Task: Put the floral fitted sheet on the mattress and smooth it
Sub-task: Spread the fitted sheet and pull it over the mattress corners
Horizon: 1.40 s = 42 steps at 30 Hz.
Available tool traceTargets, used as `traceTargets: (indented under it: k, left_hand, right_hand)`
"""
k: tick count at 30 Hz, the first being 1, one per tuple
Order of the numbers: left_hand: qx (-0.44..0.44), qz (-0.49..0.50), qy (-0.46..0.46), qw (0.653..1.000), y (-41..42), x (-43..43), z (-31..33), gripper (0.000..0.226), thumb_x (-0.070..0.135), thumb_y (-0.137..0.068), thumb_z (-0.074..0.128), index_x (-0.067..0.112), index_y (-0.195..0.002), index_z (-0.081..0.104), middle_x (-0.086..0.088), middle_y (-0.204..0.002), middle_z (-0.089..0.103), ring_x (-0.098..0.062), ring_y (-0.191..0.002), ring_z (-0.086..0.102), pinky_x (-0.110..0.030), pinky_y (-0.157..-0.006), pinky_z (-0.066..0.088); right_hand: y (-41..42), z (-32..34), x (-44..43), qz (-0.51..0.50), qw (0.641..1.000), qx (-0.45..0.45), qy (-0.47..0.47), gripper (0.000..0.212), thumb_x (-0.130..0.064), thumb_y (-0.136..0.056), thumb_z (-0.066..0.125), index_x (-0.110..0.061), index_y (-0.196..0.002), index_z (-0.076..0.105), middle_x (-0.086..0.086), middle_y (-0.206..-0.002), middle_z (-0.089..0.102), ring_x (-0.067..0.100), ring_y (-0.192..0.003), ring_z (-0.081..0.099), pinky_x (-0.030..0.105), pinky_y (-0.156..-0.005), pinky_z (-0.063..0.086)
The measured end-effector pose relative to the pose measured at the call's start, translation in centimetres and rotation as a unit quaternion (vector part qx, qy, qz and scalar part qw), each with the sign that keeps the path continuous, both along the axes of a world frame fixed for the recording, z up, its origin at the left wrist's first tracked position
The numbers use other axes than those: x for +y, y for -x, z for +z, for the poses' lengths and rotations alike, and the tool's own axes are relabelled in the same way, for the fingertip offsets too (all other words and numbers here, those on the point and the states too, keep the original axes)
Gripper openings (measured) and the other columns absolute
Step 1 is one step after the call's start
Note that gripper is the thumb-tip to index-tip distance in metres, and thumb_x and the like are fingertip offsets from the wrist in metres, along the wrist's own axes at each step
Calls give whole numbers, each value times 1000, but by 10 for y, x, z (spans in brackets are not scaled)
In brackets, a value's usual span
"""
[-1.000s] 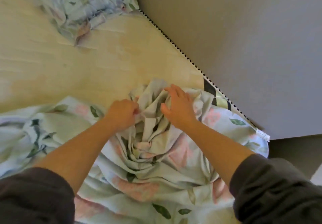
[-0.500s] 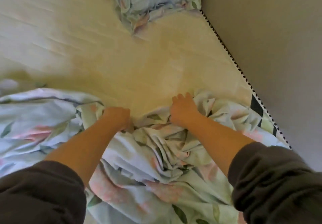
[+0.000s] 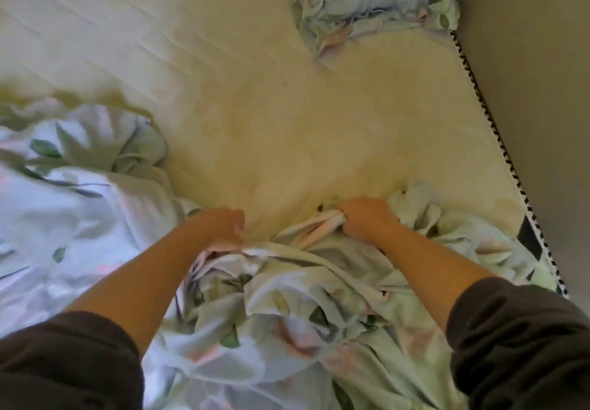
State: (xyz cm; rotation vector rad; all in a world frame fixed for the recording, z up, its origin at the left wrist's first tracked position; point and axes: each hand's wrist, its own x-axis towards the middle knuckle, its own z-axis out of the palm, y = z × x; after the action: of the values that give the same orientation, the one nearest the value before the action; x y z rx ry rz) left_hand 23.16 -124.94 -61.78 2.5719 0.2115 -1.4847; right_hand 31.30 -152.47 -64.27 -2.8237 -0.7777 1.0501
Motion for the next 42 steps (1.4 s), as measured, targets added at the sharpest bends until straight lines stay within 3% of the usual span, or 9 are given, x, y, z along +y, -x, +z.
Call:
traceTargets:
  k: [3,7,14,17,20,26,29,32,42]
  left_hand:
    - [16,-54,29,998,1,1,-2,58,53,-68,62,34,-119,44,10,-114,54,-19,-101,56,-33,-87,45]
    - [40,-80,-121,989,-14,9,9,31,42,-78,61,19,-98,64,0,-92,62,-22,-91,61,-34,-89,51]
    - [-490,195,-179,830,-152,35,100,56,20,-85,55,12,-135,32,-23,-123,52,-43,-111,51,-51,-85,41]
    - [-418,50,-217,881,-159,11,89,92,36,-87,60,18,-151,-4,-19,-156,10,-38,-143,15,-59,-109,20]
    - [-383,-90,-184,901,-137,-27,47,68,25,-91,51,19,-150,16,-13,-156,16,-30,-142,21,-50,-110,25]
    - [-286,-142,-11,947,-55,-71,-21,33,26,-87,53,12,-117,55,-7,-113,59,-27,-100,58,-35,-84,46]
    - [-396,-43,-96,912,-28,-57,-37,20,24,-85,59,6,-95,60,-13,-89,61,-31,-77,59,-40,-68,48]
    - [-325,45,-193,925,3,-36,-47,34,30,-85,60,0,-100,58,-18,-94,59,-35,-85,58,-44,-71,47]
    - [-267,-73,-122,953,8,-44,-61,28,16,-97,43,26,-123,52,7,-103,64,-15,-86,66,-27,-70,48]
  right_hand:
    - [-35,15,-6,-91,992,-77,-44,25,-28,-94,42,-23,-109,60,5,-114,64,27,-99,60,35,-76,46]
    - [-96,50,-29,-225,958,-167,-54,23,-22,-92,40,-20,-104,60,10,-112,63,32,-99,59,36,-75,44]
    - [-197,118,-55,-410,854,-260,-188,48,-28,-96,45,-10,-139,36,24,-141,39,43,-123,42,48,-91,39]
    - [-189,114,-52,-357,903,-215,-104,84,-38,-92,56,-26,-153,0,16,-159,-3,42,-144,4,56,-109,24]
    - [-159,77,-44,-266,940,-209,-43,89,-32,-92,58,-32,-151,-9,9,-160,-15,37,-146,-6,60,-110,22]
    - [-74,8,-56,-138,980,-142,-25,60,-28,-92,51,-24,-146,25,7,-157,15,30,-139,24,49,-101,41]
    - [-50,-10,-81,-190,973,-133,5,60,-40,-94,46,-24,-147,23,9,-155,19,30,-140,23,56,-104,33]
    - [-34,-18,-110,-224,962,-149,40,67,-48,-93,40,-20,-150,18,10,-157,18,31,-142,19,60,-111,20]
    - [73,-17,-32,250,938,-210,-114,74,-55,-76,58,-28,-142,40,8,-151,37,29,-135,41,59,-103,33]
